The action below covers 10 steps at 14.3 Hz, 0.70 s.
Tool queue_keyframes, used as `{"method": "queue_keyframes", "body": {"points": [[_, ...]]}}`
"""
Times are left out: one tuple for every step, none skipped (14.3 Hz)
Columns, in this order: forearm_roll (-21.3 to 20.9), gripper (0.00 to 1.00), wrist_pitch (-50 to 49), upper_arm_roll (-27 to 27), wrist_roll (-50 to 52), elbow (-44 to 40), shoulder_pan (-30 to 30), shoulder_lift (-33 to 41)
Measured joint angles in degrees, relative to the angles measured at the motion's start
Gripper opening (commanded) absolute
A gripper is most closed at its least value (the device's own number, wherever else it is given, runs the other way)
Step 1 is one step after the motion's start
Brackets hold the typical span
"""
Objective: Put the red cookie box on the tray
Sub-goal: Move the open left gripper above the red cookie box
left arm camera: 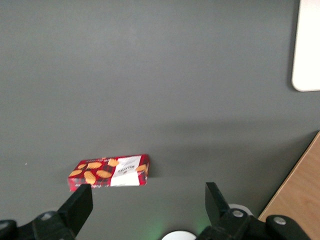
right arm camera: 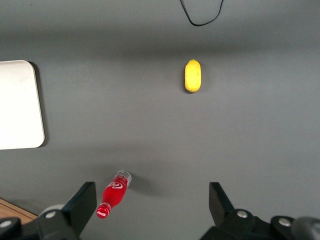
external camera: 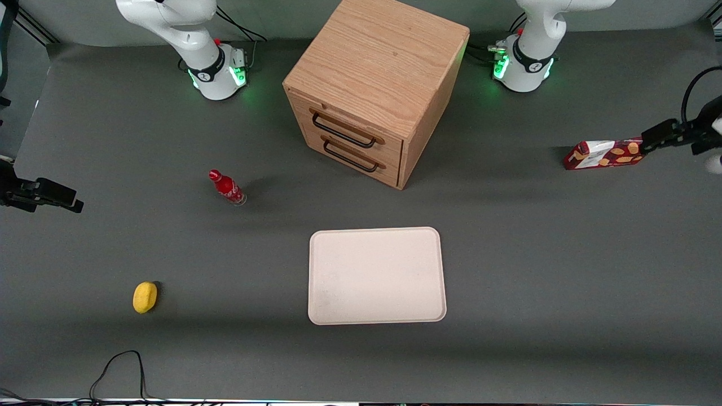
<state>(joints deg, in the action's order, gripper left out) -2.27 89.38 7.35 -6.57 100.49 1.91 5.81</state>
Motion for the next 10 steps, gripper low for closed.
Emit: {"method": "queue_keyframes", "body": {"points": [[-0.7,1.0,0.8,0.1,-1.7,3.5,-1.7,2.9],[-1.6,1.0,1.5,0.2,-3.4,6.9,-3.6,5.9],[-2.1,1.0,1.9,0.3,-5.0,10.0,-5.5,8.6],[-2.3,1.0,2.6,0.4,-6.6,12.9,-7.4,11.1],[-2.4,1.0,3.6,0.5,-8.4,15.9,-9.5,13.6],[-2.4,1.0,4.6,0.5,-9.9,19.0,-11.4,16.1],[-2.5,1.0,5.5,0.5,-11.1,22.1,-13.3,18.5],[-2.5,1.0,5.9,0.6,-11.8,24.8,-14.9,20.7],[-2.5,1.0,5.8,0.6,-12.1,26.9,-16.3,22.7],[-2.6,1.0,5.7,0.6,-12.2,28.3,-17.5,24.0]]}}
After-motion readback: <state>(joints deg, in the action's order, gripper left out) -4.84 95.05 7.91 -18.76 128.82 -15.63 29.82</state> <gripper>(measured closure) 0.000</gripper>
